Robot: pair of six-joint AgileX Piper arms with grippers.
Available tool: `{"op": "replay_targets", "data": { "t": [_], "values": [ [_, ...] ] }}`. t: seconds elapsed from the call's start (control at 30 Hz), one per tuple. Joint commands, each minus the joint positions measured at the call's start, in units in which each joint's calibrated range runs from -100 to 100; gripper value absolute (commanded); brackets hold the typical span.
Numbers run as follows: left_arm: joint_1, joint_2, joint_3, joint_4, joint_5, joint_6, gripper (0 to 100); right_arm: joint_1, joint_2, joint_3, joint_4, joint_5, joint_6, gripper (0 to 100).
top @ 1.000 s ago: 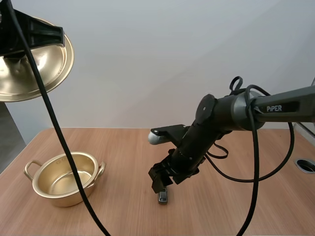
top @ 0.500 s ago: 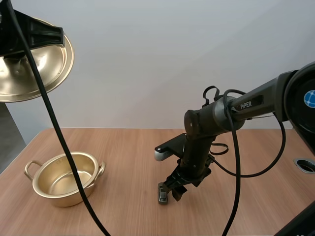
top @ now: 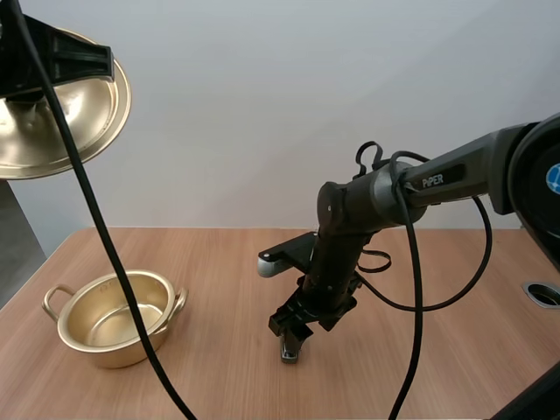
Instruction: Open the pot, put the car inside, and close it
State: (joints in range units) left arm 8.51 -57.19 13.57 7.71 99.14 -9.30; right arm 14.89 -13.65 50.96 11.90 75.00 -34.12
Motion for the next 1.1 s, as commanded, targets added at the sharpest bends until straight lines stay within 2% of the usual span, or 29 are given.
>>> {"op": "replay_targets", "data": {
  "t": [0.0, 0.1, 0.33, 0.63, 0.9, 1.07],
  "values": [
    [0.03, 0.0, 0.0, -0.1, -0.2, 0.1, 0, 0.0, 0.0, 0.0, 4.2, 0.7, -2.4, 100],
    [0.03, 0.0, 0.0, -0.1, -0.2, 0.1, 0, 0.0, 0.0, 0.0, 7.0, 0.9, -4.4, 100],
    [0.03, 0.0, 0.1, -0.1, 0.0, 0.1, 0, 0.0, 0.6, 0.0, 7.1, -3.2, -5.2, 100],
    [0.03, 0.0, 0.1, -0.1, 0.0, 0.1, 0, 0.0, 6.2, 0.0, 7.0, -6.7, -5.3, 100],
    [0.03, 0.0, 0.1, -0.1, 0.0, 0.1, 0, 2.8, 7.9, 0.0, 4.9, -8.7, -5.3, 100],
    [0.03, 0.0, 0.1, -0.1, 0.0, 0.1, 0, 2.9, 10.1, 0.0, 4.9, -10.4, -5.3, 100]
  ]
}}
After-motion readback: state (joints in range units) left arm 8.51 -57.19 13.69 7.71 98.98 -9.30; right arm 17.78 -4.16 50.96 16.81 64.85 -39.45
